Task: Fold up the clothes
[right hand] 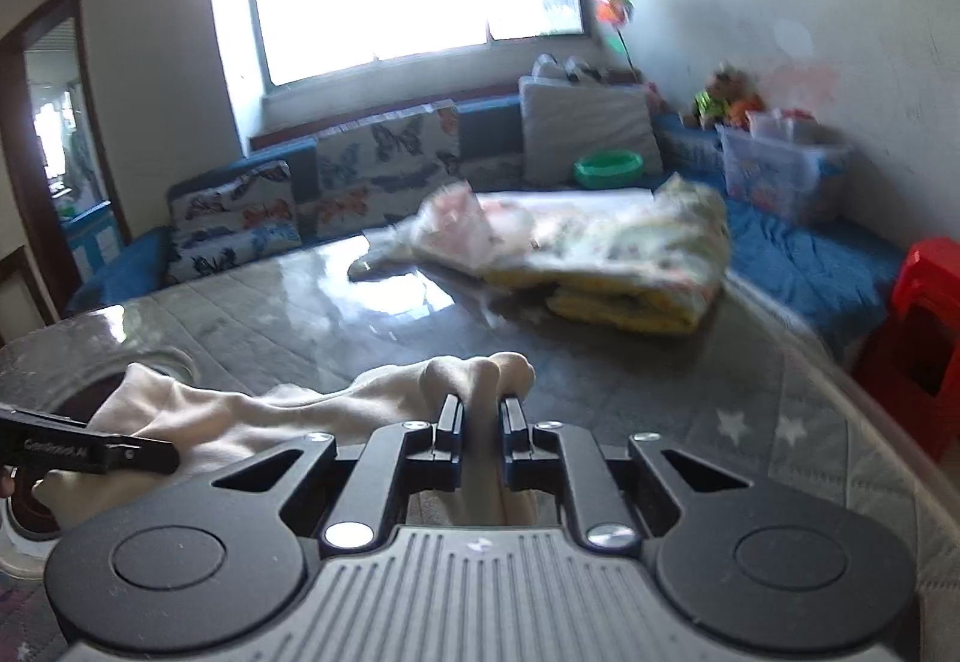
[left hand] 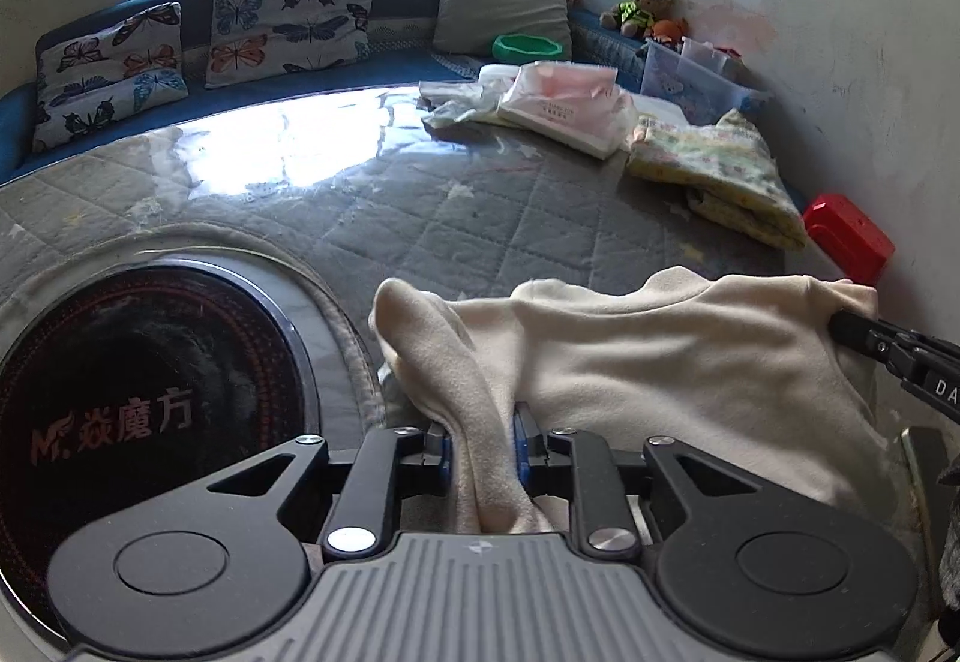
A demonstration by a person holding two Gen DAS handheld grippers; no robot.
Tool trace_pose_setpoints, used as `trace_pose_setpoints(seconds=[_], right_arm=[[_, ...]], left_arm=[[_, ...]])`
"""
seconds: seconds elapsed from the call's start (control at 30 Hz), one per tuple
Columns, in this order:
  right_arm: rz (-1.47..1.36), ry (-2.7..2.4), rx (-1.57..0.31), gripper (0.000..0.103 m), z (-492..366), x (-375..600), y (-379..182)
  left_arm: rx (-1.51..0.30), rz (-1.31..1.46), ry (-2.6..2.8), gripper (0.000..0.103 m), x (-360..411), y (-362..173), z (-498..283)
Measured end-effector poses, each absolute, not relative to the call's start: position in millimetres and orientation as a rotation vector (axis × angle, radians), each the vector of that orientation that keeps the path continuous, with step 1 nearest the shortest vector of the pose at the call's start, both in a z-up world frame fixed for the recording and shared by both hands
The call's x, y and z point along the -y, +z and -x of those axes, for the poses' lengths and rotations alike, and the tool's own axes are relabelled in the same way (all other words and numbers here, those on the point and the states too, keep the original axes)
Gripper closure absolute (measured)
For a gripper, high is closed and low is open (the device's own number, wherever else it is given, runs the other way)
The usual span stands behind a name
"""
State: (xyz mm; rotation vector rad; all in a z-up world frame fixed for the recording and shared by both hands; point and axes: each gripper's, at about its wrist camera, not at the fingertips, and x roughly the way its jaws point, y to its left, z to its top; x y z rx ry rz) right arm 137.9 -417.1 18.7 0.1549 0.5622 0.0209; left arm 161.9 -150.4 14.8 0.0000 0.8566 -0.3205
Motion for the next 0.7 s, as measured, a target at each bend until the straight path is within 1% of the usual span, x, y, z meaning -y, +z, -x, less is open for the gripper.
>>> trace_pose_setpoints(seconds=[0.07,0.13,0.17,0.2,0.43,0.7], right_arm=[[-0.139,0.012,-0.597,0.091,-142,419,11],[-0.135,-0.003,-0.626,0.089,-146,420,5],[-0.131,-0.016,-0.636,0.088,-148,421,3],[-0.127,-0.031,-0.644,0.084,-149,423,1],[-0.091,0.012,-0.601,0.083,-152,408,18],[-0.065,0.143,-0.658,0.083,-192,369,6]], left_arm=[[-0.852,-0.016,-0.305,0.067,148,13,-162],[-0.842,-0.033,-0.284,0.056,143,13,-162],[-0.837,-0.04,-0.269,0.053,140,13,-162],[-0.833,-0.042,-0.257,0.051,137,14,-163],[-0.802,-0.038,-0.222,0.051,122,22,-167],[-0.801,-0.039,-0.283,0.052,131,21,-166]])
